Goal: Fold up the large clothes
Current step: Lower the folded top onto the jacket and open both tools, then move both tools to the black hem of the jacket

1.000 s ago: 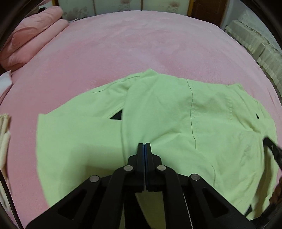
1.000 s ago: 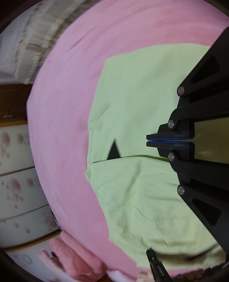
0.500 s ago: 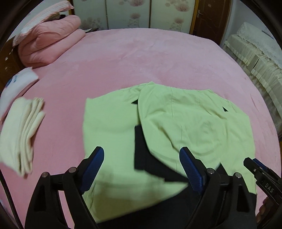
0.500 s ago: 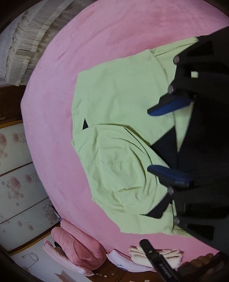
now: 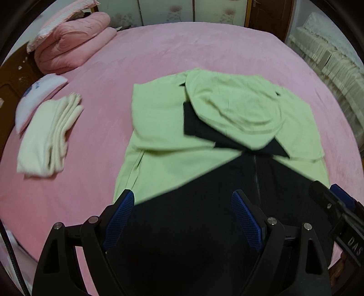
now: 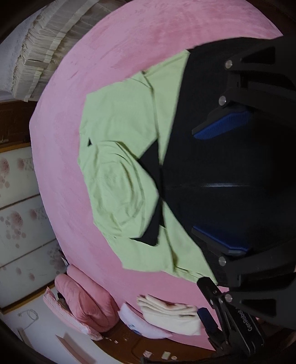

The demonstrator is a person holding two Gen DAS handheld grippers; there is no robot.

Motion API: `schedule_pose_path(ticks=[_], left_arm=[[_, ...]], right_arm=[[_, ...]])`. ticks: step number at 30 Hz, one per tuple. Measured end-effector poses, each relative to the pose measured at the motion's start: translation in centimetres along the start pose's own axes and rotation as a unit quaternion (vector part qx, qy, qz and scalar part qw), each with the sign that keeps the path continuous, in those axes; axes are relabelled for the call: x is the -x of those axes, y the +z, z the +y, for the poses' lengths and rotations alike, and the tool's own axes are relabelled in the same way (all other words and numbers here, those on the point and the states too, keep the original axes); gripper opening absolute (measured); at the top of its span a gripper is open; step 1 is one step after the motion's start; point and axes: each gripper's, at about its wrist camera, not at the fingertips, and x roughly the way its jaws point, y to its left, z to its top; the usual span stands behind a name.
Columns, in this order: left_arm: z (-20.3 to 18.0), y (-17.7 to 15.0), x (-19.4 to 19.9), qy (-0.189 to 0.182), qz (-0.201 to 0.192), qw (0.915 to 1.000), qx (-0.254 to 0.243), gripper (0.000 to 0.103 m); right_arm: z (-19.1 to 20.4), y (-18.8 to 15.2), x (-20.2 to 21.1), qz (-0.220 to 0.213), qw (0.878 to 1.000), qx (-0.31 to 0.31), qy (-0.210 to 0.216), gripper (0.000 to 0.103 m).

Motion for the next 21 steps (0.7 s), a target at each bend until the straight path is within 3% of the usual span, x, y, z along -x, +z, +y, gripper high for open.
schedule_pose_path(ticks=[4, 11, 15, 21], left_arm=[[-1.3, -4.9, 1.8, 0.024, 0.01, 0.9994, -0.022, 0.086], [-1.5, -10.7, 5.1, 0.006, 0.05, 0.9986, -0.013, 0.086], [-0.3, -13.4, 6.9, 0.0, 0.061, 0.9981, 0.006, 0.086], [2.5, -17.1, 7.1, 0.026, 0.092, 0.9942, 0.05, 0.086]], right_arm=[[-0.3, -4.1, 1.3, 0.026, 0.999, 0.017, 0.015, 0.077], [-2.8, -9.5, 6.7, 0.052, 0.998, 0.021, 0.04, 0.077], [-4.9, -11.4, 9.7, 0.04, 0.998, 0.023, 0.041, 0.077], [-8.6, -13.6, 11.5, 0.028, 0.997, -0.053, 0.04, 0.077]])
